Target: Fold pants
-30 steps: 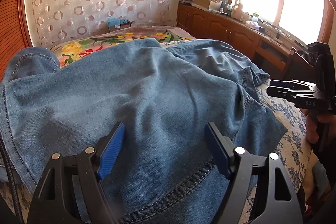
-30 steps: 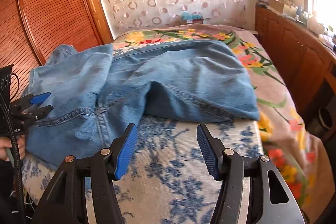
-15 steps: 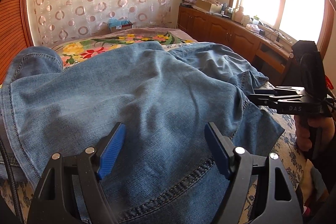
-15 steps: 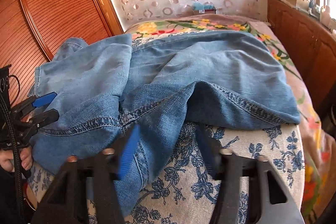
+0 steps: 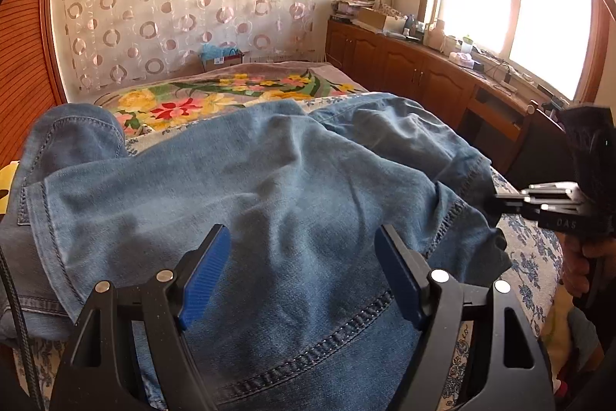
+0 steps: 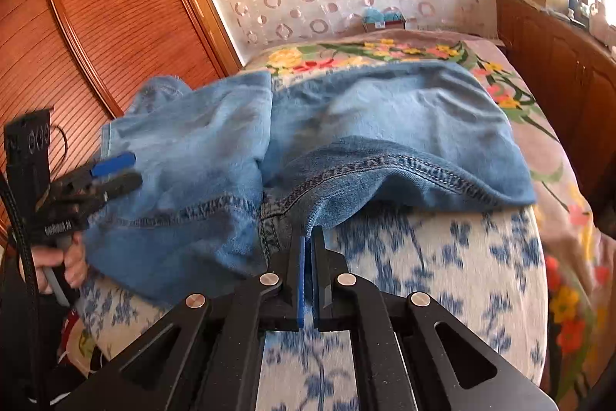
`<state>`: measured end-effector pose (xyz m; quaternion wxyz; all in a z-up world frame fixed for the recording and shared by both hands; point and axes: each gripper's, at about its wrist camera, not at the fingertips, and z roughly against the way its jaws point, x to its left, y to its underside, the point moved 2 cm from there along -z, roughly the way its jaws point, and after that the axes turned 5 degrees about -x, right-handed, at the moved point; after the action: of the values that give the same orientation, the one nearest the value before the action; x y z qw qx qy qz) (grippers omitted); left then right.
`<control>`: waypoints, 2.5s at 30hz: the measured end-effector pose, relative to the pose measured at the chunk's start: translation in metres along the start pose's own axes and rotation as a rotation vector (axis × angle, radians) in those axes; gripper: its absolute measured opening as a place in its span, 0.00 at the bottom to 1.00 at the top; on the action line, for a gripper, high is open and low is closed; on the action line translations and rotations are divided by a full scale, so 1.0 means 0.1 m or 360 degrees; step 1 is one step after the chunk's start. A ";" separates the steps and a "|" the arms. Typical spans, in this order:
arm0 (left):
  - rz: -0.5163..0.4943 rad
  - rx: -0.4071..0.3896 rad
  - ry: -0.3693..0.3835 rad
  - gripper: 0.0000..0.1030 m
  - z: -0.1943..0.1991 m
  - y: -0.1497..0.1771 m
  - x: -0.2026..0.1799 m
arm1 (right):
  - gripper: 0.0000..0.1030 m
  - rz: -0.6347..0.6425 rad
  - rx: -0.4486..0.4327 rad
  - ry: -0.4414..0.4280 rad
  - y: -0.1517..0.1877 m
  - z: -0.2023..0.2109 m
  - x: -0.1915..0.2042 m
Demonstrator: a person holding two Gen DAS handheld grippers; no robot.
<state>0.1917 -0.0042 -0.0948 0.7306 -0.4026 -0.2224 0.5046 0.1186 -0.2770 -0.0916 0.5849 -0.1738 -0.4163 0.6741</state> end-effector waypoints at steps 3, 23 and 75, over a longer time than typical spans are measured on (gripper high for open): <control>0.0009 -0.0007 0.0007 0.76 0.02 -0.01 0.02 | 0.02 -0.0005 0.0029 0.0004 0.12 0.00 -0.01; 0.0032 -0.0006 0.0055 0.76 0.01 0.05 -0.06 | 0.28 -0.0012 -0.0060 0.0225 0.02 0.27 -0.23; 0.0002 0.0032 0.0095 0.76 0.00 0.11 -0.17 | 0.31 0.0056 -0.0081 0.0502 0.11 0.31 -0.50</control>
<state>0.1790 -0.0175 -0.1023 0.7407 -0.4102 -0.1951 0.4950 0.1018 -0.3345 -0.0948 0.6266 -0.2996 -0.3331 0.6377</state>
